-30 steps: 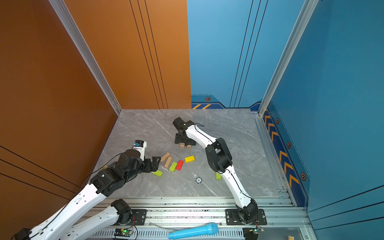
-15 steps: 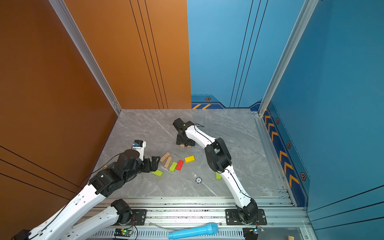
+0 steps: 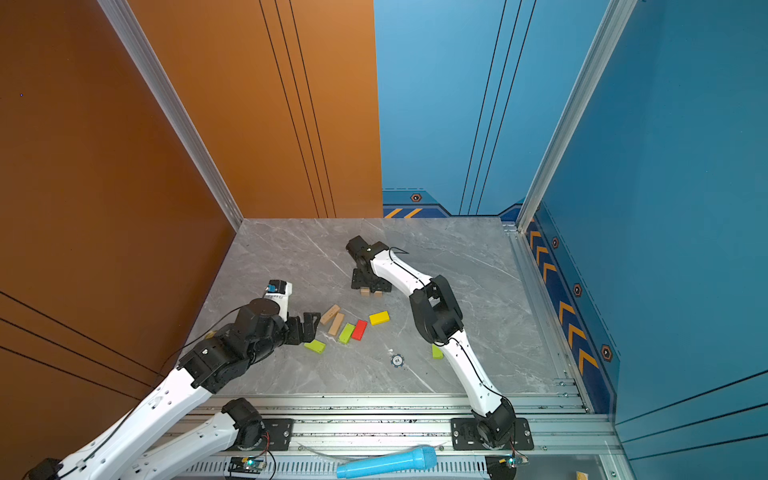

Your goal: Build the wood block tower

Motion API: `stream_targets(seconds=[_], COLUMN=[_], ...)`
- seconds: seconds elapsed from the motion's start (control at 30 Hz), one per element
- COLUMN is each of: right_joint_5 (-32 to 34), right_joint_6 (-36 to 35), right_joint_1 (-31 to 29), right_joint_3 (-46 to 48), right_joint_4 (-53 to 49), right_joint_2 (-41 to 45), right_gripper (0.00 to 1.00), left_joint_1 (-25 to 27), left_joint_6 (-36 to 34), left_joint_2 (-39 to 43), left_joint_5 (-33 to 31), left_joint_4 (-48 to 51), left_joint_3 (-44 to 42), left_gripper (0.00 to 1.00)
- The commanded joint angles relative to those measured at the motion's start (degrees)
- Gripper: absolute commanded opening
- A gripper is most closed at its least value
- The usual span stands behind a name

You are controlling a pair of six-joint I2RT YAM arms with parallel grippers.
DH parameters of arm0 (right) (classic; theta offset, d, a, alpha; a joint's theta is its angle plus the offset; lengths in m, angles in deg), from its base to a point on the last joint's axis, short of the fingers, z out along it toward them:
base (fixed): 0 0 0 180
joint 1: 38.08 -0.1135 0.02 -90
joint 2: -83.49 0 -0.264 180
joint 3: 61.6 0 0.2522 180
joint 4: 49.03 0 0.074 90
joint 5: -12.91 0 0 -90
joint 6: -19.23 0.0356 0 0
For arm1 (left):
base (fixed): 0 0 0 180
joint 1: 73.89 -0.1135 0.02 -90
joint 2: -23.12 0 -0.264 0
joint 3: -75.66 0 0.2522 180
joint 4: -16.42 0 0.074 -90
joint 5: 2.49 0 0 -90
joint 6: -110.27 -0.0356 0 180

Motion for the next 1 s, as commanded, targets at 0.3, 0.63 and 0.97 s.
stream_targets(seconds=[0.3,0.63,0.97], right_joint_5=[3.34,3.20,5.17], right_joint_6=[-5.14,-7.60,-7.60], right_joint_1=[-1.15,-3.52,-4.30], right_joint_3=[3.14,26.18,48.53], right_joint_4=[-2.21,2.35,6.07], right_joint_2=[13.87,35.21,54.05], right_gripper=[1.00,1.00,1.00], left_joint_1=[-0.90,2.35,18.99], left_joint_6=[0.89,6.33,14.95], left_joint_2=[0.61,4.31,2.98], left_joint_5=[0.16,1.02,-10.35], left_joint_4=[2.96,5.58,5.61], left_joint_3=[1.80,-1.76,-5.68], left_gripper=[0.98,0.98,0.98])
